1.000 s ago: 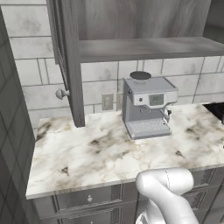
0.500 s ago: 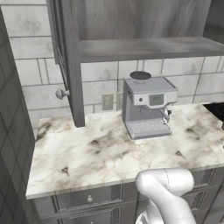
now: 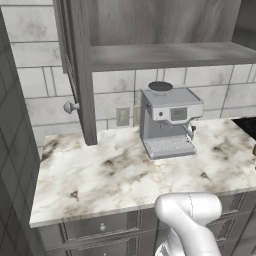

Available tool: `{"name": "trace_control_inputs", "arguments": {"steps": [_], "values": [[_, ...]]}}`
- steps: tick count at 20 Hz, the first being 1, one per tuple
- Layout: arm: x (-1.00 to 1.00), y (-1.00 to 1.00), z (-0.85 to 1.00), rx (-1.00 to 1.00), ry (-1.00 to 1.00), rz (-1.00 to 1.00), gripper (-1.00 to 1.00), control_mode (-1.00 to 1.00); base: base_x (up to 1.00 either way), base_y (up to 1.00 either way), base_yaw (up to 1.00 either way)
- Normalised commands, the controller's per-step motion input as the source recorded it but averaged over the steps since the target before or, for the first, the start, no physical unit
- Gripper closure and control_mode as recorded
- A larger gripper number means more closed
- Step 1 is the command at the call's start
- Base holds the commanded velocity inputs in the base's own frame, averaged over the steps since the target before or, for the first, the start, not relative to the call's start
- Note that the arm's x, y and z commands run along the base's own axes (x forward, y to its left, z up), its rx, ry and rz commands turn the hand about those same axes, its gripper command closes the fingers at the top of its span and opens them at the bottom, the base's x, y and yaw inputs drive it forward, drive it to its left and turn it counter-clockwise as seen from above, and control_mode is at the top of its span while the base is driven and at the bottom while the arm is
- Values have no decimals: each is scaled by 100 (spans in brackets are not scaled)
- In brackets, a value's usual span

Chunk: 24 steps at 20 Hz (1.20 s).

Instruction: Take 2 condiments from the cabinet and move them on the counter near the stove.Make sure the condiments are lined up with each other, next to each other.

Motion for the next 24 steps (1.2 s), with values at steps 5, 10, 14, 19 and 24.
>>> {"name": "trace_control_inputs", "arguments": {"steps": [5,10,14,19,24], "values": [[-2,-9,-22,0,0,0,100,-100,0,0,0],[-3,-22,-21,2,0,0,100,-100,0,0,0],[0,-38,-24,6,0,0,100,-100,0,0,0],[0,-39,-26,6,0,0,100,-100,0,0,0],[0,-37,-27,3,0,0,100,-100,0,0,0]]}}
